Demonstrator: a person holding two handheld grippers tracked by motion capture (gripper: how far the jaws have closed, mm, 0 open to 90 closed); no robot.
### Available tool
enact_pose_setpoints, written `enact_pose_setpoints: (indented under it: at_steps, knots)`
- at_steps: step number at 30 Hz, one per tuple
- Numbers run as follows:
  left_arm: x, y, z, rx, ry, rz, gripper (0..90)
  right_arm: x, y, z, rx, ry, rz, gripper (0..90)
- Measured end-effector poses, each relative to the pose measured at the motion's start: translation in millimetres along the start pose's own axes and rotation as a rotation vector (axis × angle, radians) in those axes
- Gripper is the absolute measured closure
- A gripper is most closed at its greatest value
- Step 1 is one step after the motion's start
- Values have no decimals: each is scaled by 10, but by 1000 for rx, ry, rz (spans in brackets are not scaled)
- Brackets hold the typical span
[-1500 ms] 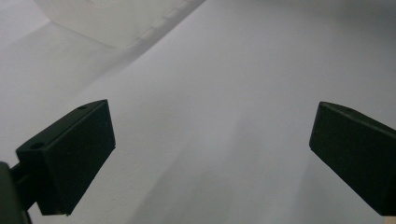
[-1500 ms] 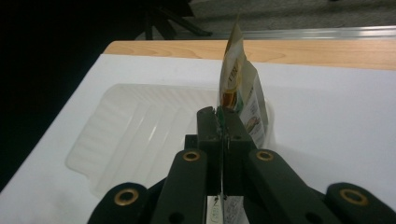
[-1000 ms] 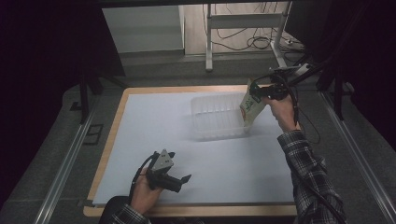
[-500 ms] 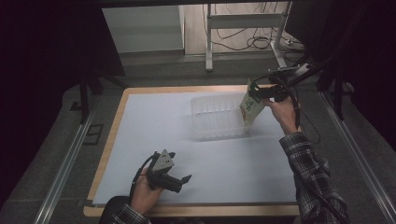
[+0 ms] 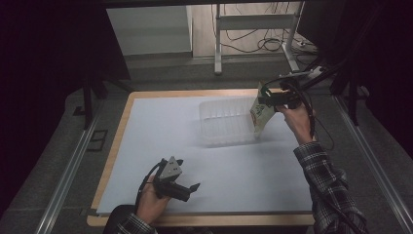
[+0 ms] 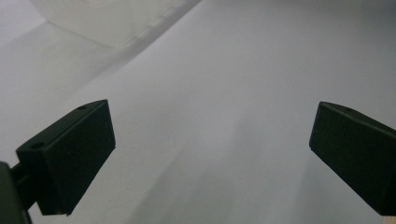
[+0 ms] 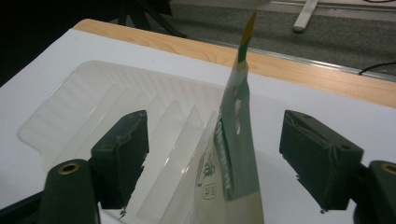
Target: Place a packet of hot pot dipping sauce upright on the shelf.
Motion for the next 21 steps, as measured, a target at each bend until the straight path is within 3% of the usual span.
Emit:
enact_pose_setpoints:
  at_steps: [5,21]
  knots:
    - [1,-3,-2,2,-1,2,0,11,32,29,-28,-2,-4,187]
    - [2,-22,-16,11,-3,9,1,97,127,125,-28,37,-14,107]
Point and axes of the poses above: each handheld gripper's, and its own axes: y roughly backward along the jaws, x roughly out of its underside, z roughly to its left, the point moved 4 cm from there along -y, roughly forward along the jaws, and after that the axes turned 11 degrees about x, right-handed, at the moved point
